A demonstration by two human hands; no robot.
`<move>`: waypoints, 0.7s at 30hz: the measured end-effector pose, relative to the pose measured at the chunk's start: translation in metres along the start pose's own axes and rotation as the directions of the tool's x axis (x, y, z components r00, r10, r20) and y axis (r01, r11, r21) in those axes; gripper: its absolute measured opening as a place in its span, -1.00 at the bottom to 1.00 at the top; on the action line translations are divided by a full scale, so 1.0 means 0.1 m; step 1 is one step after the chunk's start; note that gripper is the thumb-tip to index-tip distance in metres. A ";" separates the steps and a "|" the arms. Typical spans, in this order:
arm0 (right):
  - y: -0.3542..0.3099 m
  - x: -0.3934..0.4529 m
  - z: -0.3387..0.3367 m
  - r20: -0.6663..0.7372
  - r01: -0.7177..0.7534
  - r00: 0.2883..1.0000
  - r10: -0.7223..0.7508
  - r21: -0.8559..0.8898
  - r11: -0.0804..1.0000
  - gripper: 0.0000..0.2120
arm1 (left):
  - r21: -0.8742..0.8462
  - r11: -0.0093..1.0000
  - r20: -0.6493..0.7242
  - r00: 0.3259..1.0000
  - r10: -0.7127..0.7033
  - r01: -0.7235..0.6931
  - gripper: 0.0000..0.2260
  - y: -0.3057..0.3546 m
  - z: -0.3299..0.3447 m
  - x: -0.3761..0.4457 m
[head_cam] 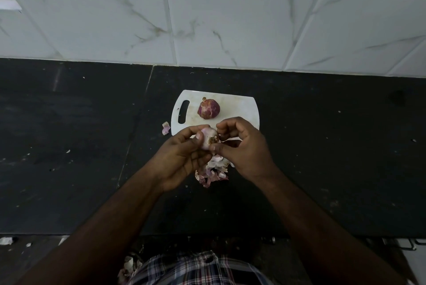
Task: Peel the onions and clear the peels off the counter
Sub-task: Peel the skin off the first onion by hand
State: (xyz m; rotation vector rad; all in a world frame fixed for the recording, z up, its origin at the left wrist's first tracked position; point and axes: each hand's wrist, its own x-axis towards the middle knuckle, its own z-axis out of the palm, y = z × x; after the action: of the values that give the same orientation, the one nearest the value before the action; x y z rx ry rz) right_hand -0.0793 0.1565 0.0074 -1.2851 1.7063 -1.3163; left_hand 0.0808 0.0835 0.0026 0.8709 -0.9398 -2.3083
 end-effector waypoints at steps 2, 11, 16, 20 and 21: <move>-0.03 0.00 0.00 0.008 0.027 1.000 -0.027 0.008 1.000 -0.64 | 0.024 1.000 -0.001 1.000 0.018 -0.018 -0.65 0.01 0.01 0.00; -0.07 0.00 0.02 0.075 0.082 0.994 -0.076 -0.082 0.993 -0.70 | 0.069 0.995 -0.033 0.997 0.068 -0.066 -0.64 0.01 0.04 -0.02; -0.06 0.01 0.01 0.035 0.078 0.996 -0.077 -0.039 0.996 -0.69 | 0.007 0.997 -0.082 0.994 0.075 -0.074 -0.65 -0.02 0.04 -0.02; -0.02 0.03 0.03 0.008 0.079 0.997 -0.079 -0.071 0.994 -0.75 | -0.003 0.997 -0.093 0.992 0.082 -0.083 -0.62 -0.01 0.05 -0.02; -0.01 0.04 0.04 -0.003 0.079 0.997 -0.080 -0.080 0.994 -0.77 | 0.001 0.996 -0.101 0.990 0.094 -0.095 -0.62 -0.01 0.05 -0.02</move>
State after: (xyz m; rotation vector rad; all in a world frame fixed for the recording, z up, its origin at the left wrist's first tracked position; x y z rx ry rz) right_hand -0.0768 0.1514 0.0076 -1.4090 1.7443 -1.3100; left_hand 0.0781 0.0877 0.0052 0.9124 -0.9136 -2.1647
